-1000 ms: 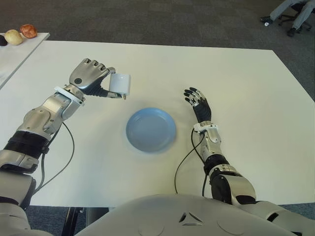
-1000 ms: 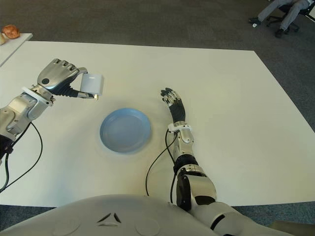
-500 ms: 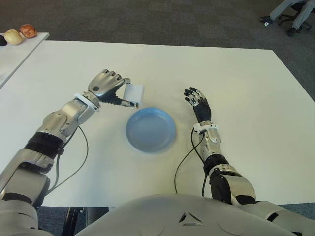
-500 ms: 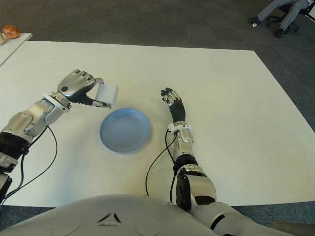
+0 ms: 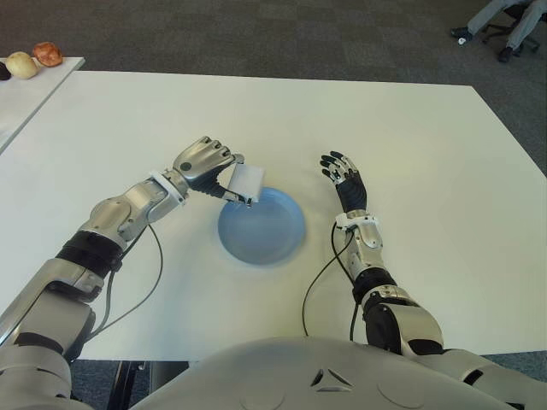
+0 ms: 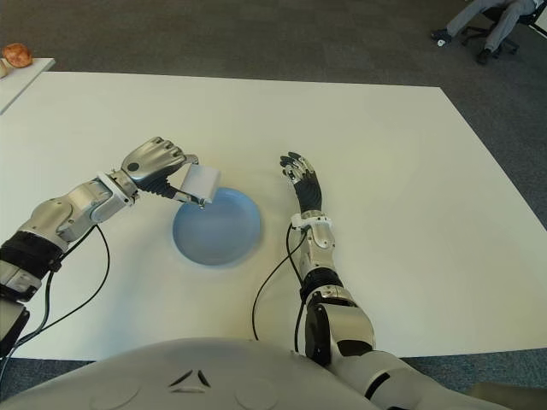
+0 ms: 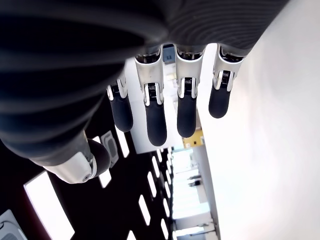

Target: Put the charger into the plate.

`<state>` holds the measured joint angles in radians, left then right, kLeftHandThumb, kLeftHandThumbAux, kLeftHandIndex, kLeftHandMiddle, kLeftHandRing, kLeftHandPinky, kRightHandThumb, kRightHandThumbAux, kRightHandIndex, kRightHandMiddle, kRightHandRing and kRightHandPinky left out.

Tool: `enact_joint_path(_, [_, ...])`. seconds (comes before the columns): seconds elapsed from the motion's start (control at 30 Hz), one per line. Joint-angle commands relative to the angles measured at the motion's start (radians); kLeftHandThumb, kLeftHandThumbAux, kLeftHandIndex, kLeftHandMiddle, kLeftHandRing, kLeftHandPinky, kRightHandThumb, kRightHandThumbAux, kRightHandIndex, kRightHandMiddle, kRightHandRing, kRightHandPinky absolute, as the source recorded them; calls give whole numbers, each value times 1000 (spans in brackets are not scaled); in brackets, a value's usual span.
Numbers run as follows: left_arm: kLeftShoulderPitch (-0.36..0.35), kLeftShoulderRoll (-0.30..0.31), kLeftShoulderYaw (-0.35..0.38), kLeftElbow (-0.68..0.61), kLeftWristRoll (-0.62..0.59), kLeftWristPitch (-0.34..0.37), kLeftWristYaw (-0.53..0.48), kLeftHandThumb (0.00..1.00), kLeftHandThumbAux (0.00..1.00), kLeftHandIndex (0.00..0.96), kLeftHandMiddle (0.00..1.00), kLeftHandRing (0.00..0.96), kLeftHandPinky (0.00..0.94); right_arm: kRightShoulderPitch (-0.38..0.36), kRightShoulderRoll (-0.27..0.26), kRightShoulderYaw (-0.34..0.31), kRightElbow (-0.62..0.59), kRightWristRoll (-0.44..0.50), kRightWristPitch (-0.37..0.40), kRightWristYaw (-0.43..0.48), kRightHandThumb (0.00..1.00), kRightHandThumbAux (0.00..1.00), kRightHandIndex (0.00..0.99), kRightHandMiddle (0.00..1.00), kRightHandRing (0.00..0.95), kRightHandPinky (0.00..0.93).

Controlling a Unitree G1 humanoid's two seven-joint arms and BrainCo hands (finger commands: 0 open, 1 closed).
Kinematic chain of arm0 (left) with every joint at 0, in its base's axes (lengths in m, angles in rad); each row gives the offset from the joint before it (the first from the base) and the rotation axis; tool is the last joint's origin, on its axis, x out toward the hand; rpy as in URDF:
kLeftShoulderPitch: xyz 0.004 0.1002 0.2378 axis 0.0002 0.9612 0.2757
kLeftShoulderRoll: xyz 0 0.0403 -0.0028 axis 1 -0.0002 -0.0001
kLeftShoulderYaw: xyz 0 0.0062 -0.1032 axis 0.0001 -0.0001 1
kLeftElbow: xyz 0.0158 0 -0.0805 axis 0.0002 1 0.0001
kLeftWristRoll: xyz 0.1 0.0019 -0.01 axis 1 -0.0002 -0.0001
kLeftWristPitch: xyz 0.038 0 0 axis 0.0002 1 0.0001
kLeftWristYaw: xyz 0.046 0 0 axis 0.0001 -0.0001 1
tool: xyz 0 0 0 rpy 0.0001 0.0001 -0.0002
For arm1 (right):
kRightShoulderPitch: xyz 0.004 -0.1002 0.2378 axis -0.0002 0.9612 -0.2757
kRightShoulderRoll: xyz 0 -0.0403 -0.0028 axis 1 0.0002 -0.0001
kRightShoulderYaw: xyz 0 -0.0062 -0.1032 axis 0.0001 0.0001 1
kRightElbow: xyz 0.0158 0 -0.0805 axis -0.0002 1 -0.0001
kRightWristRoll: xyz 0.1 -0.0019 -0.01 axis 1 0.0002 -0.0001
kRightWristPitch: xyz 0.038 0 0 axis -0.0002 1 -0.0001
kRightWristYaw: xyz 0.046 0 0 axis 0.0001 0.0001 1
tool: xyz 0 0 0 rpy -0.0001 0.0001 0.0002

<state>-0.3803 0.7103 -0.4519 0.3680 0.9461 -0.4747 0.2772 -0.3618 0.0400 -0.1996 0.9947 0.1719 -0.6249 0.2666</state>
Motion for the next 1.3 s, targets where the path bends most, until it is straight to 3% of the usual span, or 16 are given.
enact_joint_path(0.03, [7,-10,-20,-19,20,9,-50,749,694,444,856,854,826,80,28,7,48,-6,44,-14,0,595,209,285,230,200])
enact_joint_path(0.67, [31,-41,-35,-46,30,21,-100,749,695,444,852,849,827,83,36,10,41,-11,41,-25,0,591,215,293,237,209])
enact_joint_path(1.3, [68,-75,-34,-22,-31,-38,-76,735,696,444,837,832,819,85,39,22,39,-16,24,-38,0,591,209,289,234,204])
